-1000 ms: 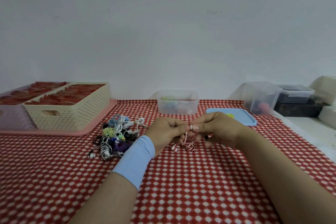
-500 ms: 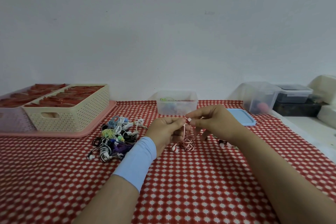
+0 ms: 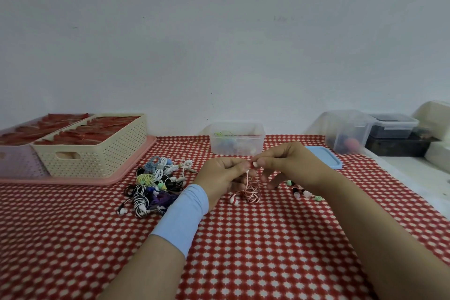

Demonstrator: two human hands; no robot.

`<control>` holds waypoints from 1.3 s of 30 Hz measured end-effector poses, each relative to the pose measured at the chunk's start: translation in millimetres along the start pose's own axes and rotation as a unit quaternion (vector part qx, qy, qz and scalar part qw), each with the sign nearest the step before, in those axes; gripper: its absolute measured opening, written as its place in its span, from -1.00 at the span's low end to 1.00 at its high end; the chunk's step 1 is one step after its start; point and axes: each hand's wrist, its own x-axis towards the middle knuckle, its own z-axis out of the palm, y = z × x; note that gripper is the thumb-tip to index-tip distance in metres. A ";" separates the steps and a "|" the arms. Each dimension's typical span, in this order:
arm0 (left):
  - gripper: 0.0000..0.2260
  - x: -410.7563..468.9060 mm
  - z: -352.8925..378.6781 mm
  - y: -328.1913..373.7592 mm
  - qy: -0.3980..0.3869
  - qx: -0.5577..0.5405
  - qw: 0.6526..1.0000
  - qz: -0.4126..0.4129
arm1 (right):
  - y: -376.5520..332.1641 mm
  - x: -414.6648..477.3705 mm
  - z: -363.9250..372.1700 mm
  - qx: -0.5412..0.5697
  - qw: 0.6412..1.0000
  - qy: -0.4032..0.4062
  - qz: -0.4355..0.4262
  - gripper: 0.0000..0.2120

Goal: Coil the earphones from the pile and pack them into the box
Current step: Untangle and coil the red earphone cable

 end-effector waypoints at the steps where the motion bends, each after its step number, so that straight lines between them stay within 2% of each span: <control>1: -0.87 0.1 -0.2 -0.3 -0.005 0.002 1.000 0.001 | 0.3 -0.4 -0.4 0.013 1.000 -0.004 0.008 -0.87; 14: -0.90 0.3 -2.2 -1.5 -0.035 -0.002 0.999 0.020 | 2.5 -0.8 4.8 0.046 0.997 -0.016 0.058 -0.87; 21: -0.88 1.6 -2.9 -2.7 -0.026 0.020 0.999 0.029 | 0.4 0.2 4.1 0.057 0.993 -0.027 0.100 -0.90; 28: -0.89 3.2 -6.9 -6.4 -0.003 0.050 0.998 0.030 | 1.1 6.4 13.8 0.024 0.994 0.001 0.110 -0.90; 36: -0.91 8.4 -0.6 -5.8 0.045 -0.030 0.998 0.011 | 2.7 12.7 22.8 0.062 0.992 0.100 0.041 -0.93; 39: -0.90 7.8 -2.4 -4.4 0.052 -0.019 0.998 0.017 | 2.9 12.0 20.9 0.057 0.993 0.097 0.037 -0.94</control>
